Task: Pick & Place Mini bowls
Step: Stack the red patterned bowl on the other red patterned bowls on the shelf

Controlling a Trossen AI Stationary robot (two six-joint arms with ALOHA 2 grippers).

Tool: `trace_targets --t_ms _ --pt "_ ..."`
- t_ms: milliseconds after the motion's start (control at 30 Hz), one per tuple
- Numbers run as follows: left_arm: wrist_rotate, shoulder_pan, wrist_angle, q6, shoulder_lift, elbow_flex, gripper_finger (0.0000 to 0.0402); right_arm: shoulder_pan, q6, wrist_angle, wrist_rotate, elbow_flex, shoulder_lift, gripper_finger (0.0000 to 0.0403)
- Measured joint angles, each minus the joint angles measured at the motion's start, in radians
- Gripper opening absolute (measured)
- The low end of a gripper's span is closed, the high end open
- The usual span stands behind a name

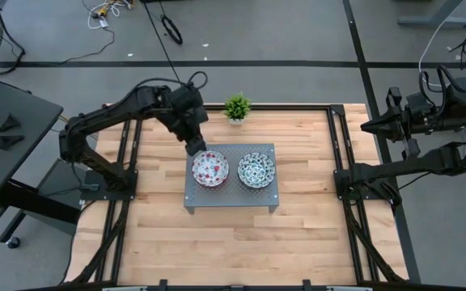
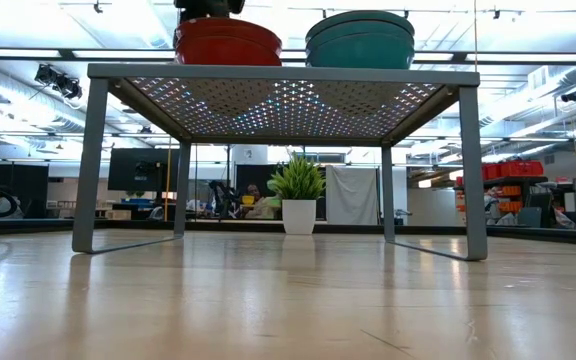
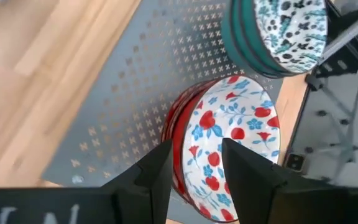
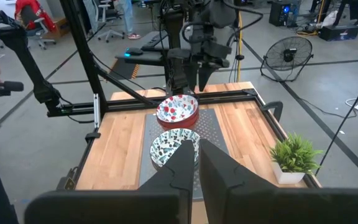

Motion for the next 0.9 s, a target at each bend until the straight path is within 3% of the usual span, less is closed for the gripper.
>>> trace_targets --t_ms 300,533,767,900 --pt "-0.026 -0.009 0.006 0.34 0.0 0.015 0.0137 0.0 0.0 0.0 0.0 0.0 0.0 0.0029" --pt "-0.018 -0.008 0.046 0.608 0.0 0.015 0.0089 0.0 0.0 0.0 0.0 0.0 0.0 0.0029" --pt "-0.014 -0.006 0.083 0.708 0.001 0.015 0.0013 0.0 0.0 0.0 0.0 0.0 0.0 0.0029" --pt "-0.002 -0.006 0.091 0.741 0.001 0.015 0.0007 0.0 0.0 0.0 0.0 0.0 0.0 0.0029"
